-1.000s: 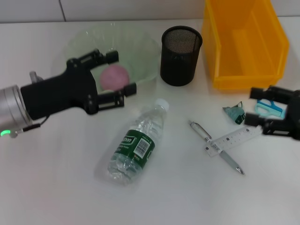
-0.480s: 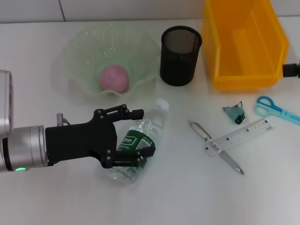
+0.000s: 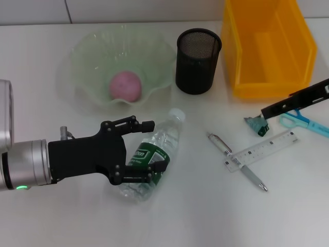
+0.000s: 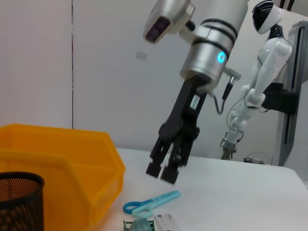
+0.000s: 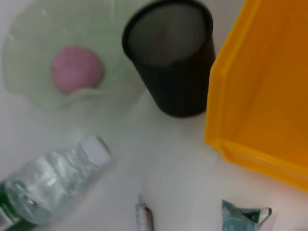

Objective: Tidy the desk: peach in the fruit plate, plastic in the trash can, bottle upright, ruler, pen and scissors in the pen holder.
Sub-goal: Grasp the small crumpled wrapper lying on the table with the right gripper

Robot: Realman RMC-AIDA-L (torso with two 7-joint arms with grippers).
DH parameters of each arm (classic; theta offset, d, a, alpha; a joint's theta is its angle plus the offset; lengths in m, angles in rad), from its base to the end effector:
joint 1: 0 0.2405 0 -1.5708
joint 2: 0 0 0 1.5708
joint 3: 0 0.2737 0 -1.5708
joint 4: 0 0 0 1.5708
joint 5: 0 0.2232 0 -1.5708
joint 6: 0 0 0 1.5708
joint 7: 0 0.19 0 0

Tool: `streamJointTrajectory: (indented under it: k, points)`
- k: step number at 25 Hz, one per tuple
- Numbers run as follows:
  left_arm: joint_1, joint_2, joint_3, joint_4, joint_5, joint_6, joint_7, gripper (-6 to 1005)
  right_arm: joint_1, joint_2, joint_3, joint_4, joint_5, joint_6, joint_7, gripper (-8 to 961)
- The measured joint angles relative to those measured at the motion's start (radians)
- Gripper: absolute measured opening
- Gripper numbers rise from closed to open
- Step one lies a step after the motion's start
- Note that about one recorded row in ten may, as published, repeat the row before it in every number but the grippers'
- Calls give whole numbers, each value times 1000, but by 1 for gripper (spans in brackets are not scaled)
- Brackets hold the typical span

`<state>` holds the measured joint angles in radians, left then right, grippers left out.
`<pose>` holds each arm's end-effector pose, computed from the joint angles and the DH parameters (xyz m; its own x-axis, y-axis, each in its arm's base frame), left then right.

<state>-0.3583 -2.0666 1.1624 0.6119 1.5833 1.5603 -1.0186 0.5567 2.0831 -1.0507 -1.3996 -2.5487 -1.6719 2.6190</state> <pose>-0.2558 0.3012 -0.0869 0.8226 0.0864 0.5620 0.1940 -0.9717 -0.1346 0.2328 0.3849 0.0092 0.5531 -0.8309 -0.0608 -0.7762 -0.4874 -0.3999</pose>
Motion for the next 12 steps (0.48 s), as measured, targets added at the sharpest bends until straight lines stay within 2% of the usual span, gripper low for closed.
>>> streamJointTrajectory:
  k: [4, 12]
  points:
    - [0, 0, 4, 0, 0, -1, 6, 860, 30, -1, -71, 95, -67, 83, 36, 819]
    - [-1, 0, 3, -3, 0, -7, 6, 860, 78, -3, -78, 224, -102, 170, 38, 802]
